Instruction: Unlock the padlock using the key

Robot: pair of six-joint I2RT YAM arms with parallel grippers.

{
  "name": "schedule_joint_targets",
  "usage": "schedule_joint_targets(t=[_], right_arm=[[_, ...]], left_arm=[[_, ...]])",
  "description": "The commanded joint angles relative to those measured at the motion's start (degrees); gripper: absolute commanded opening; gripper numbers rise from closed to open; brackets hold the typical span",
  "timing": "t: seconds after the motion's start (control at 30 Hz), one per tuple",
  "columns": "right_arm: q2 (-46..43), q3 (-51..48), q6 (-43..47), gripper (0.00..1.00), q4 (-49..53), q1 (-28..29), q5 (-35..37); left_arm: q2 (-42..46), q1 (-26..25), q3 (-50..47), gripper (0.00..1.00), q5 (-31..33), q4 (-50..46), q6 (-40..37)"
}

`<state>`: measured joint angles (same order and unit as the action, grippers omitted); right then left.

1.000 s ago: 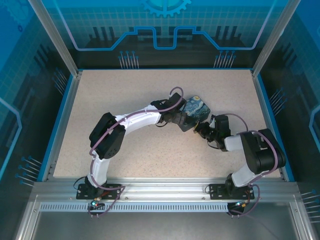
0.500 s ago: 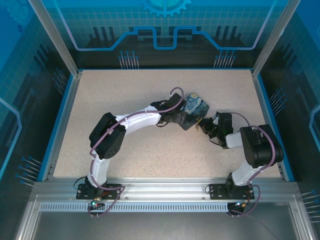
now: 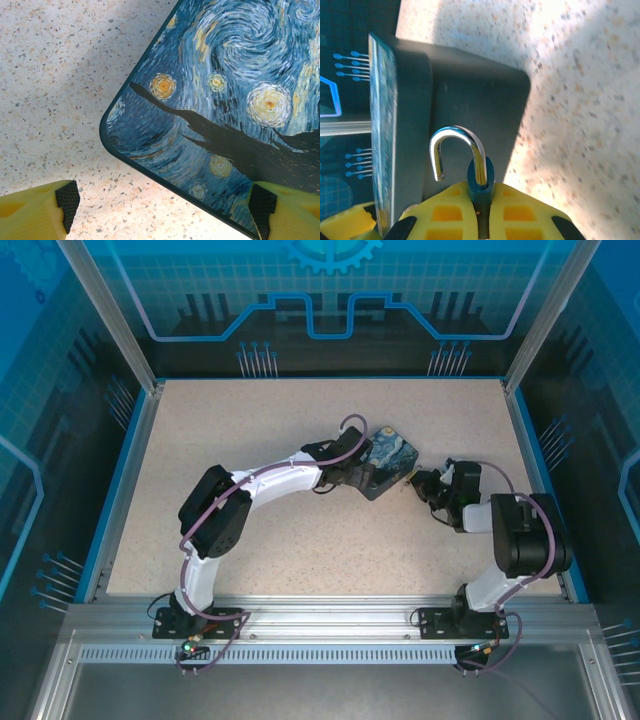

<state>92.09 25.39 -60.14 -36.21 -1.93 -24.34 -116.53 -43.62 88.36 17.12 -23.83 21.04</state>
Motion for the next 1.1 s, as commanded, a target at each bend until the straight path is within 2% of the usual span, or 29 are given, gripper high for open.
schedule_joint_targets(t=[0.0,0.13,0.37,0.5,0.63,0.8,0.97,1.07], right_arm=[[-4.34,-2.09,2.91,0.0,4.09,-0.86,-1.97],[-11.41,-4.66,5.79,0.0,11.03,-0.7,-3.41],[-25.31,-8.32,9.15,0.0,24.69,2.55,-4.3],[-33.13,-10.33,7.08,0.0,28.93,8.41,-2.17],[-37.17,-10.47,4.0,0.0,30.69,17.48,2.62],[-32.42,-7.2,1.21,0.0,27.68,31.33,8.82],[-18.89,1.89,1.25,0.0,23.81,42.67,12.13],[-9.15,9.76,1.45,0.0,22.26,47.69,11.54]], left_arm=[[-3.18,-0.19,-1.72,0.93,-0.8,-9.72,-0.65],[-1.23,-0.23,-0.93,0.98,-2.07,-10.19,-0.38],[3.82,-0.15,-0.68,0.99,-3.34,-10.36,0.92],[7.61,0.53,-2.33,0.99,-4.73,-9.85,2.27],[13.0,3.18,-6.74,0.99,-7.06,-8.65,4.07],[20.7,7.92,-12.48,0.99,-7.53,-8.64,4.36],[26.78,14.22,-17.38,0.99,-8.46,-9.29,4.7],[30.45,18.0,-19.88,0.99,-9.39,-9.34,5.07]])
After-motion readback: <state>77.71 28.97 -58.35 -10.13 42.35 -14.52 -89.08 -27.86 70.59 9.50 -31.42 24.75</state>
